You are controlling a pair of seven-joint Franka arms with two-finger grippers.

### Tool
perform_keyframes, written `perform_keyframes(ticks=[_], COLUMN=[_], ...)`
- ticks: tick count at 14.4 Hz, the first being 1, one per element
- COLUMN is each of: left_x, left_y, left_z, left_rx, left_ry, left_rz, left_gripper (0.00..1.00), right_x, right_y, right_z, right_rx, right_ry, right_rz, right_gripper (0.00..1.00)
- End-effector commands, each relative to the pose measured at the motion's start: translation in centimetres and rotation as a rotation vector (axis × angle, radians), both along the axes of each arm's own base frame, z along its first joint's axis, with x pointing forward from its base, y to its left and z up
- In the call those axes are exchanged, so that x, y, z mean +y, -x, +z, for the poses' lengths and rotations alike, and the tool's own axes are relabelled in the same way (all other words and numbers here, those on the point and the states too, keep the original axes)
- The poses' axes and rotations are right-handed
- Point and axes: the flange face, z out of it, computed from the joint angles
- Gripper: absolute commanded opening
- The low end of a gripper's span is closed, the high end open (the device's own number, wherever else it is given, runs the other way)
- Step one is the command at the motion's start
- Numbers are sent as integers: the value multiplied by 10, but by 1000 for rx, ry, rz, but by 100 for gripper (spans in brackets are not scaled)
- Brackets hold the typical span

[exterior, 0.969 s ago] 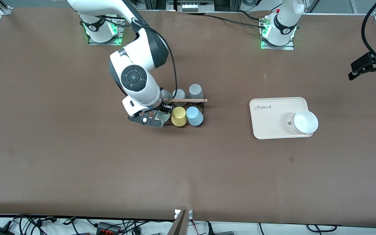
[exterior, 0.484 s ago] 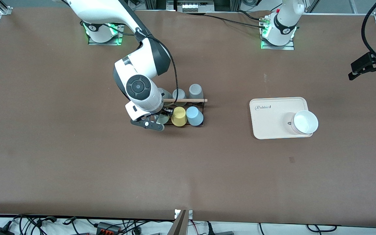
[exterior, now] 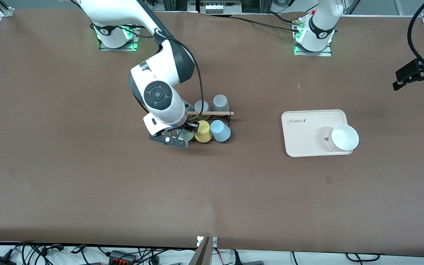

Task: Hang scattered cups on rack with three cups
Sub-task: 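Hang the pale teal cup on the rack peg beside the yellow cup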

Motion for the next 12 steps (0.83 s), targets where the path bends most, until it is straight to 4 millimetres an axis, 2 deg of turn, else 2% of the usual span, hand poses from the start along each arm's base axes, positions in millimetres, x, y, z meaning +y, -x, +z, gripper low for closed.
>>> perform_keyframes(ticks=[1, 5, 10, 12], left_x=[-3, -4, -3, -3], left_y=[-2, -2, -2, -2], left_z=[6, 6, 6, 6], left_rx=[2, 2, 2, 2], left_ry=[13, 14, 14, 14], left_rz=[-15, -15, -15, -15], left_gripper=[100, 100, 100, 100], right_x=[14, 6, -20, -19], right_y=[4, -2, -17, -17], right_z=[6, 5, 2, -10], right_rx=[-8, -8, 7, 21], right_ry=[-5, 1, 7, 17], right_rz=[-6, -11, -43, -43], right_gripper=[21, 21, 21, 21])
